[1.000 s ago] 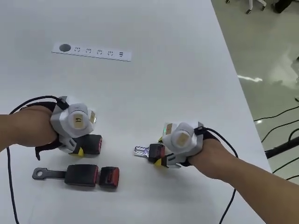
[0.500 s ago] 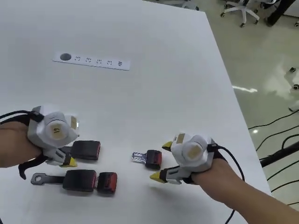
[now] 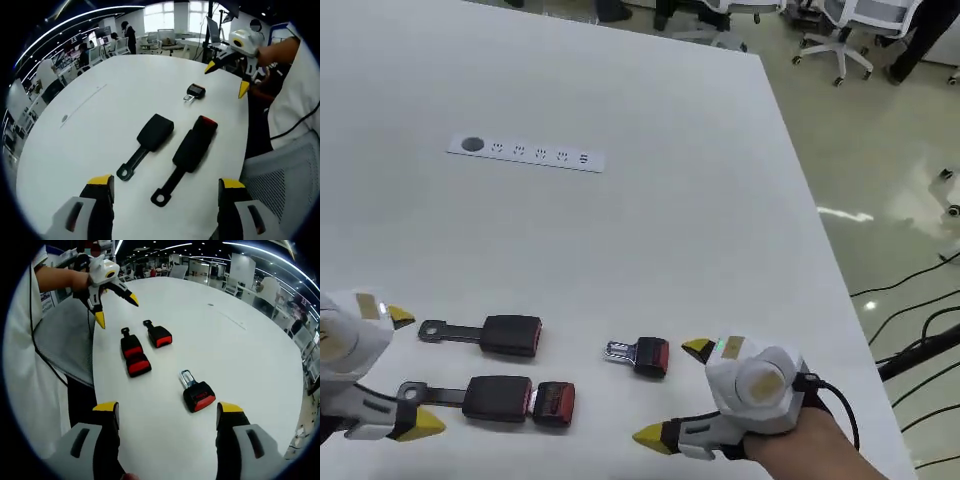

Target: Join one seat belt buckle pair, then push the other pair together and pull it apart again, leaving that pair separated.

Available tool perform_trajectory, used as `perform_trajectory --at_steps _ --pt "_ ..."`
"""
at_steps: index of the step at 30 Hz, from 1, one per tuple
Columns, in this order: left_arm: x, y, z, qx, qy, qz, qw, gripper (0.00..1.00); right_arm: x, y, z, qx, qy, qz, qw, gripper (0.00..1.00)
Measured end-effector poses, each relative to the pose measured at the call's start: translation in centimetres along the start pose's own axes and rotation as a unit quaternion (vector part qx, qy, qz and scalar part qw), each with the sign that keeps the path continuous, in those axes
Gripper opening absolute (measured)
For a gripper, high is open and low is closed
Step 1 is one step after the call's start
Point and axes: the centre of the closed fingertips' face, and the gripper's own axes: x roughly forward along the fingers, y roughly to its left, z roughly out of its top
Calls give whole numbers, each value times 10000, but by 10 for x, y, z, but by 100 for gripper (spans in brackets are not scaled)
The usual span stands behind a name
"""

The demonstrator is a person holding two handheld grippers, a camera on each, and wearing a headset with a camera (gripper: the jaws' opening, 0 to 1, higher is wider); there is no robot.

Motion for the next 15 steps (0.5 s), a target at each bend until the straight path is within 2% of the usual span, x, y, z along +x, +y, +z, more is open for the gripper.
perform_trajectory --at_steps 5,7,9,10,11,13,15 --pt "-14 1 -15 -412 -137 76 9990 94 -6 2 -5 122 -40 -74 9999 86" --pt "-19 3 -23 -527 -145 122 9984 99 -12 1 -7 184 -32 -125 9997 83" --pt "-23 5 -28 -608 -188 157 9978 100 -17 3 -6 316 -121 -181 9993 84" --pt "-27 10 -37 -659 -186 164 9975 100 -17 4 -8 347 -123 -172 9992 84" --pt "-28 10 -40 -694 -198 168 9973 100 -17 5 -11 356 -108 -172 9992 85" --pt "-30 5 -47 -789 -179 202 9965 100 -22 8 -11 398 -143 -266 9988 89" --pt "-32 1 -51 -836 -161 236 9961 100 -23 6 -12 464 -222 -418 9978 96"
